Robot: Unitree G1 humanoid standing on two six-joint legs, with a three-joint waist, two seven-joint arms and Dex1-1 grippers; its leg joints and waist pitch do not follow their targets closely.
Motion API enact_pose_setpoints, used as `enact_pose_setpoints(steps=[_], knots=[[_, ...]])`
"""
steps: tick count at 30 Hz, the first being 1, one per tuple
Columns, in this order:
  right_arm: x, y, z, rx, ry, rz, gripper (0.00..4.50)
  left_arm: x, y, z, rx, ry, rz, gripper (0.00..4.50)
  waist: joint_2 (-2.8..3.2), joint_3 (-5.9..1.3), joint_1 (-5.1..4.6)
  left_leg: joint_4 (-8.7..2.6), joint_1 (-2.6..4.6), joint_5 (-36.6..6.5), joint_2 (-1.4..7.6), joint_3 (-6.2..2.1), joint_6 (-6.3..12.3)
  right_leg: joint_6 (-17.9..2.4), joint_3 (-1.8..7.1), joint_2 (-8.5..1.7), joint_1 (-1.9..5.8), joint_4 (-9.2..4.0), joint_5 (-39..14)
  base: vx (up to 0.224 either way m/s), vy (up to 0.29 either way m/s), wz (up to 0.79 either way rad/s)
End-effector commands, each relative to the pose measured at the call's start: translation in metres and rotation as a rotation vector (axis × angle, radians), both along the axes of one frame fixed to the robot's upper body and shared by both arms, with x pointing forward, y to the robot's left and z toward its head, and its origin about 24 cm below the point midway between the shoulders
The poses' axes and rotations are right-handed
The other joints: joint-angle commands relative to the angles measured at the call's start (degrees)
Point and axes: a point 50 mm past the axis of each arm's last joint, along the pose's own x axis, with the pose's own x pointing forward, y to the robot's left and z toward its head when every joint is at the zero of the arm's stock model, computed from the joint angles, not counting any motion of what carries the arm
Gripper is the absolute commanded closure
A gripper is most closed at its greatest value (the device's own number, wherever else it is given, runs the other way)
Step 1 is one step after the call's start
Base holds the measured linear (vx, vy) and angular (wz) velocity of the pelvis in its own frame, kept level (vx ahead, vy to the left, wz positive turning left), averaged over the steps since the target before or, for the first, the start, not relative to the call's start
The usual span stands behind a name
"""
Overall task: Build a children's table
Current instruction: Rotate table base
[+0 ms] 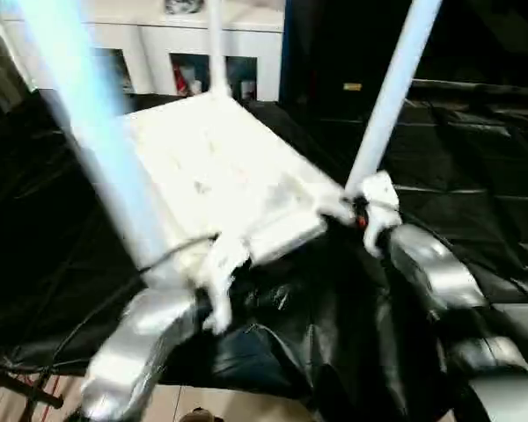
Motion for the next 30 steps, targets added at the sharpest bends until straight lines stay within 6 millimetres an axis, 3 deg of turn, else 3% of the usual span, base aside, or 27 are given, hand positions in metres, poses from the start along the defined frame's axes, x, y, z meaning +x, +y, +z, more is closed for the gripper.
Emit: enact_pose_setpoints(steps=[1, 6, 8, 11, 12, 15, 18, 22, 24, 26, 27, 30], knots=[[0.003, -0.015, -0.002, -0.025, -0.001, -0.114, 1.34, -0.003, 0.008, 0.006, 0.002, -0.003, -0.008, 1.83, -0.22, -2.85, -0.46, -4.83, 0.69, -16.5, 2.96, -0.83, 0.15, -10.8, 3.17, -3.27, 2.2, -3.74, -18.8, 0.0, 0.0, 0.0], [0.01, -0.02, -0.004, -0.038, -0.005, -0.206, 1.34, -0.02, 0.026, 0.004, 0.068, 0.062, -0.098, 1.48, 0.1, -2.71, -0.76, -4.94, 0.74, -17.5, 2.85, -0.89, -0.4, -10.8, 3.15, -3.17, 2.16, -3.45, -18.1, 0.0, 0.0, 0.0], [0.013, -0.026, -0.004, -0.044, -0.009, -0.255, 1.34, -0.029, 0.036, 0.0, 0.111, 0.103, -0.149, 1.37, 0.13, -2.59, -0.8, -4.9, 1.07, -19.0, 2.78, -0.79, -0.91, -10.5, 3.19, -2.99, 1.89, -3.61, -19.0, 0.0, 0.0, 0.0], [0.014, -0.03, -0.004, -0.043, -0.016, -0.283, 1.34, -0.036, 0.044, -0.003, 0.126, 0.13, -0.172, 1.08, 0.74, -2.7, -0.89, -4.94, 1.01, -19.9, 2.62, -0.94, -1.64, -10.3, 3.12, -2.87, 2.06, -3.32, -18.6, 0.0, 0.0, 0.0], [0.014, -0.031, -0.004, -0.043, -0.019, -0.29, 1.34, -0.038, 0.047, -0.004, 0.127, 0.138, -0.176, 1.0, 0.5, -2.74, -1.01, -4.91, 0.95, -20.0, 2.58, -0.84, -1.67, -10.4, 3.15, -2.85, 2.1, -3.4, -18.1, 0.0, 0.0, 0.0], [0.014, -0.035, -0.004, -0.044, -0.025, -0.295, 1.34, -0.039, 0.056, -0.009, 0.128, 0.156, -0.173, 0.96, 0.56, -2.85, -1.14, -4.82, 0.75, -19.4, 2.46, -0.84, -1.1, -11.1, 3.17, -3.01, 2.34, -3.33, -17.2, 0.0, 0.0, 0.0], [0.011, -0.031, -0.002, -0.004, -0.048, -0.211, 1.34, -0.035, 0.068, -0.014, 0.107, 0.145, -0.105, 0.59, 0.15, -2.95, -1.55, -4.71, 0.58, -18.0, 2.49, -0.77, -0.18, -11.6, 3.21, -3.01, 2.51, -3.16, -16.5, 0.0, 0.0, 0.0], [0.0, -0.022, -0.006, 0.017, -0.054, -0.078, 1.34, -0.038, 0.083, -0.018, 0.146, 0.168, -0.045, 0.21, 0.05, -2.99, -1.61, -4.69, 0.61, -16.7, 2.69, -0.76, 1.1, -11.6, 3.22, -2.95, 2.6, -3.12, -15.9, 0.0, 0.0, 0.0], [-0.008, -0.018, -0.011, 0.019, -0.05, -0.008, 1.34, -0.043, 0.101, -0.019, 0.16, 0.179, -0.015, 0.09, -0.04, -2.86, -1.68, -4.75, 0.46, -16.7, 2.67, -0.78, 1.85, -11.0, 3.21, -3.0, 2.55, -3.32, -17.4, 0.0, 0.0, 0.0], [-0.012, -0.018, -0.013, 0.023, -0.048, 0.02, 1.34, -0.045, 0.111, -0.019, 0.164, 0.185, -0.001, 0.04, -0.08, -2.83, -1.7, -4.78, 0.84, -17.8, 2.71, -0.74, 1.66, -11.3, 3.21, -2.95, 2.2, -3.55, -19.3, 0.0, 0.0, 0.0], [-0.017, -0.018, -0.016, 0.034, -0.045, 0.047, 1.34, -0.047, 0.127, -0.016, 0.166, 0.183, 0.015, 0.02, -0.03, -2.61, -1.56, -4.91, 0.85, -19.2, 2.73, -0.83, 1.37, -10.8, 3.25, -3.0, 2.11, -3.78, -21.4, 0.0, 0.0, 0.0], [-0.023, -0.02, -0.019, 0.051, -0.039, 0.055, 1.34, -0.053, 0.143, -0.005, 0.168, 0.153, 0.047, 0.02, -0.01, -2.51, -1.61, -5.19, 1.02, -21.3, 3.02, -1.03, 0.39, -10.8, 3.33, -3.06, 1.99, -3.57, -21.8, 0.0, 0.0, 0.0]])
